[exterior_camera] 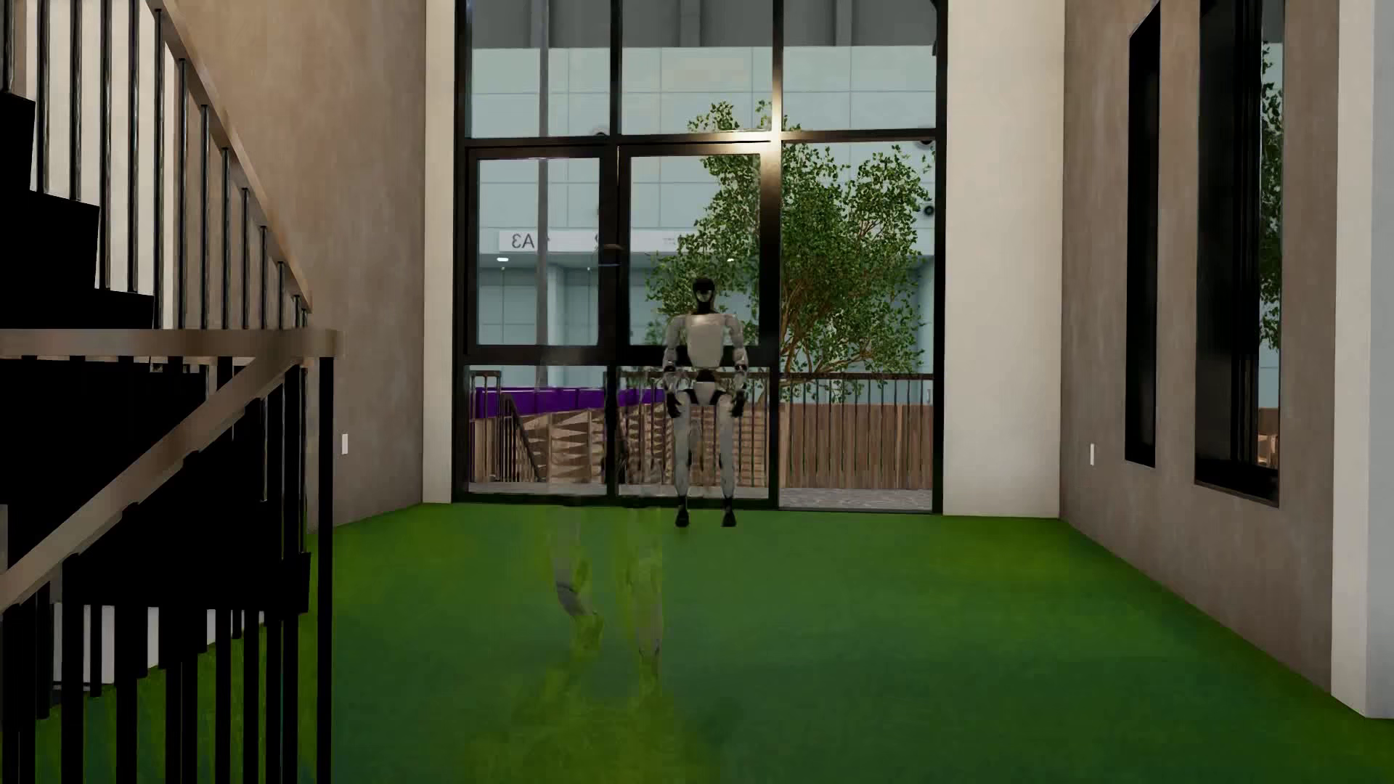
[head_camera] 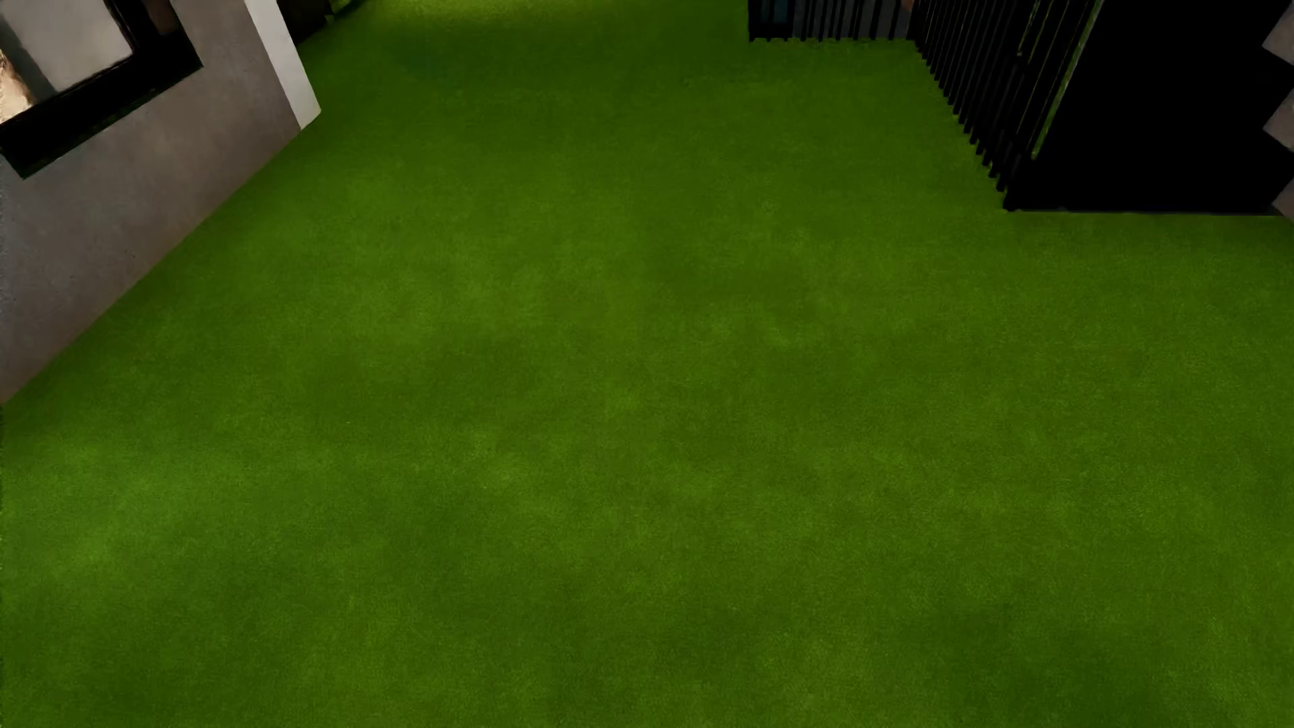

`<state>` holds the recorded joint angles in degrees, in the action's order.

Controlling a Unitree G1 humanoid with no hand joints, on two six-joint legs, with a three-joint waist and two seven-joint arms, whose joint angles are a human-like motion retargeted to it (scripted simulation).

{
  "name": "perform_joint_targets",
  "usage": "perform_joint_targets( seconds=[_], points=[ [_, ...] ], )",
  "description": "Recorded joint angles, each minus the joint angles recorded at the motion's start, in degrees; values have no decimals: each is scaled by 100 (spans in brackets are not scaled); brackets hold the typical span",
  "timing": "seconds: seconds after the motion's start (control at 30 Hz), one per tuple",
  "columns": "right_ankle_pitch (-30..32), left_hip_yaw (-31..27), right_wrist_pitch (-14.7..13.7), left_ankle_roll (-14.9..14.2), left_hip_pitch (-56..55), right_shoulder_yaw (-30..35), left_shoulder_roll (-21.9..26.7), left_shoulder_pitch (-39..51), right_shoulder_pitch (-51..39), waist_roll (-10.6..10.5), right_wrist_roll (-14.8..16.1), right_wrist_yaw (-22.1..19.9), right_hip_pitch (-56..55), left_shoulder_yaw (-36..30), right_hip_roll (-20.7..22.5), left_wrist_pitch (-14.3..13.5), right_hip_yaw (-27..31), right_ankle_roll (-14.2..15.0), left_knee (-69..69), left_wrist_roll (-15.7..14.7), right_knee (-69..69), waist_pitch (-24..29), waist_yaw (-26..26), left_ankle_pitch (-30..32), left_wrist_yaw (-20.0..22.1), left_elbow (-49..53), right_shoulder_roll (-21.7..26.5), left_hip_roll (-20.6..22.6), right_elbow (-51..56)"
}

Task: Move forward

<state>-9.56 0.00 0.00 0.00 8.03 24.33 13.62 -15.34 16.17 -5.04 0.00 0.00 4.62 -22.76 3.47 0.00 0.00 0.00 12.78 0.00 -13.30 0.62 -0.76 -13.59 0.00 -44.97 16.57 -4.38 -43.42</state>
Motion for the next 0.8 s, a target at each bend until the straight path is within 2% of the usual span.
perform_joint_targets(
  seconds=[0.13,0.17,0.2,0.23,0.3,0.4,0.57,0.67,0.73,0.8],
  points=[
    [-105,0,0,0,-38,11,7,1,-2,-10,0,0,-26,-5,9,0,0,0,33,0,-62,6,4,-10,0,2,6,-13,0],
    [-384,0,0,0,-94,13,9,2,-4,-5,0,0,-100,1,13,0,0,0,88,0,-363,16,3,-6,0,-3,3,-10,-1],
    [-814,0,0,0,-229,18,10,1,-5,0,0,0,-291,17,30,0,0,0,304,0,-1317,25,-5,-52,0,-15,-3,-4,-4],
    [-821,0,0,0,-404,41,8,-16,1,8,0,0,-525,56,58,0,0,0,1285,0,-1237,45,-10,-248,0,-19,-9,17,-1],
    [-508,0,0,0,-440,111,-20,-168,77,30,0,0,-656,229,103,0,0,0,1475,0,-1357,146,34,-701,0,141,-48,9,41],
    [-676,0,0,0,-132,-47,-1,-343,234,61,0,0,-621,233,103,0,0,0,1474,0,-1540,101,84,-1274,0,86,-136,-36,-22],
    [-1285,0,0,0,-108,-133,49,-542,279,48,0,0,-485,502,178,0,0,0,1678,0,-1553,16,67,-1564,0,73,-57,-64,-74],
    [-1590,0,0,0,-1455,-161,-5,-448,211,-160,0,0,-492,569,359,0,0,0,3361,0,-1592,129,-47,-1161,0,202,62,-230,4],
    [-1687,0,0,0,-2605,-219,-94,-339,36,-267,0,0,-390,613,455,0,0,0,4724,0,-1561,271,-128,-1138,0,54,60,-188,25],
    [-1912,0,0,0,-3579,-432,-148,-419,-169,-251,0,0,-191,703,396,0,0,0,5216,0,-1346,301,-402,-1041,0,-38,-40,-122,192]
  ],
)
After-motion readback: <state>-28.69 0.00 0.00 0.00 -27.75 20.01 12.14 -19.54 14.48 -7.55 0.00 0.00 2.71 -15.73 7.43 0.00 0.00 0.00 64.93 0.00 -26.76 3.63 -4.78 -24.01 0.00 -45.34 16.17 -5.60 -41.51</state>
